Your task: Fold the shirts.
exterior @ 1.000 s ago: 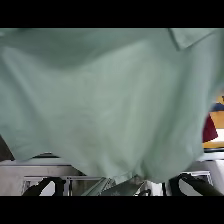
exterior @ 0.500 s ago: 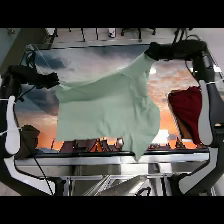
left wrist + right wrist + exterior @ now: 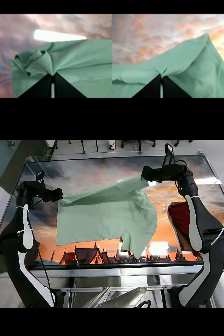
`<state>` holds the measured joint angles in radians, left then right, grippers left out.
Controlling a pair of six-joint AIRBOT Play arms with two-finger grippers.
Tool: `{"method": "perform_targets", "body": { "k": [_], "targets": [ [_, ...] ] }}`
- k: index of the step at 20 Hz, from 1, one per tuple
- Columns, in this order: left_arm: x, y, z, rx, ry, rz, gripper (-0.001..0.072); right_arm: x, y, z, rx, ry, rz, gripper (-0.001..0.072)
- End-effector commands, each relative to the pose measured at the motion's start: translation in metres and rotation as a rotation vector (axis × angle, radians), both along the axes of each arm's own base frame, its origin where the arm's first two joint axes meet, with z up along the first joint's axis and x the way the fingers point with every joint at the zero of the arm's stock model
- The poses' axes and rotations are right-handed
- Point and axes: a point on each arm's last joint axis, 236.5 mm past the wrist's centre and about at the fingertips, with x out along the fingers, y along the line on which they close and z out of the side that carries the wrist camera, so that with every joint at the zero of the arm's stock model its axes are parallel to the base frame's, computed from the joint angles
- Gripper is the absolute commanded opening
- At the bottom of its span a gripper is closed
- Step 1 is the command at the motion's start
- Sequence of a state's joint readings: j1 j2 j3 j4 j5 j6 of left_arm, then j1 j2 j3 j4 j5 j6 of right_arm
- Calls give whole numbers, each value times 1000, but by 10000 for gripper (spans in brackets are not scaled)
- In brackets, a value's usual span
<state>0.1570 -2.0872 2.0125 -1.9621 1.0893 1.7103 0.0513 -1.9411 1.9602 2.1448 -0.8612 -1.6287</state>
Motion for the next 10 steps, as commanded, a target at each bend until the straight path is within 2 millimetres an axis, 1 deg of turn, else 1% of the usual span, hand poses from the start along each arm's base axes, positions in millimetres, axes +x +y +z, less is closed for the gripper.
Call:
{"method": "perform_targets", "body": {
  "k": [1, 3, 6, 8, 10],
  "targets": [
    [-3, 5, -20, 13, 20, -4, 11, -32, -26, -63, -226, 198, -29, 22],
    [-5, 5, -20, 15, 25, -14, 11, -49, -14, -92, -264, 255, 6, 22],
    [-4, 4, -20, 19, 18, -21, 11, -63, 6, -126, -265, 314, 29, 23],
    [-1, 5, -19, 26, 3, -23, 11, -66, 16, -142, -255, 337, 40, 23],
    [0, 5, -19, 27, -1, -21, 12, -65, 20, -150, -233, 348, 28, 23]
  ]
}}
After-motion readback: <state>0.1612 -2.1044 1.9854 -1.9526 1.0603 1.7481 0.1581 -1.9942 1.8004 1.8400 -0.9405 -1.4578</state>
